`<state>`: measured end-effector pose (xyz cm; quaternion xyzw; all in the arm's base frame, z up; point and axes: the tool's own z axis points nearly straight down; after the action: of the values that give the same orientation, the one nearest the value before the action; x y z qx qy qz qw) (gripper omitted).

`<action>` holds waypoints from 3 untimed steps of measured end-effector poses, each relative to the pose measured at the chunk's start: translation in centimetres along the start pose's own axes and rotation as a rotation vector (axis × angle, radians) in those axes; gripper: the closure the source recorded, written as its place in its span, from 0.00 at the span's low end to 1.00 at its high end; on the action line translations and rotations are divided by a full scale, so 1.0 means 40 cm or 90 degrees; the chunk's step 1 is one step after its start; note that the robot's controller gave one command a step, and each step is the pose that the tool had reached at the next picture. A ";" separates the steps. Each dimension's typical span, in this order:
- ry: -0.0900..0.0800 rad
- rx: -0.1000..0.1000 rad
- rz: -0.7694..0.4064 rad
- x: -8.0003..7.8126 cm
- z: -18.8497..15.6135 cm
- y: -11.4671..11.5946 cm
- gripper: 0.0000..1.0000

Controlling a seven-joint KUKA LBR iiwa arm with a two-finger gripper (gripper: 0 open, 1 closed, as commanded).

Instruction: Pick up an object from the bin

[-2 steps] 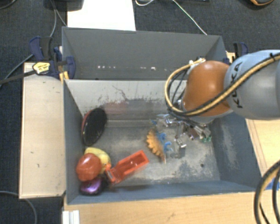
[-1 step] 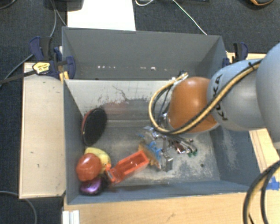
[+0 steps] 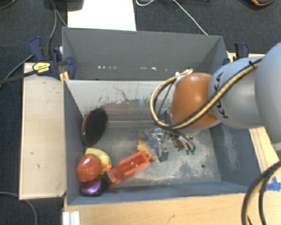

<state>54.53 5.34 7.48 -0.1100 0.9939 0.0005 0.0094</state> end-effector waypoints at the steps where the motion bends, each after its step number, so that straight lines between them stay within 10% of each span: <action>1: 0.001 0.000 -0.001 0.001 0.001 0.000 1.00; 2: 0.001 0.000 -0.026 -0.047 -0.295 -0.004 1.00; 3: -0.002 0.000 -0.008 -0.053 -0.216 -0.025 1.00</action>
Offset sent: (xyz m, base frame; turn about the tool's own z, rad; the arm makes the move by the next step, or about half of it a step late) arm 0.0219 0.0031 0.1574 -0.0556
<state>56.67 4.81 16.17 -0.1161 0.9932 0.0006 0.0107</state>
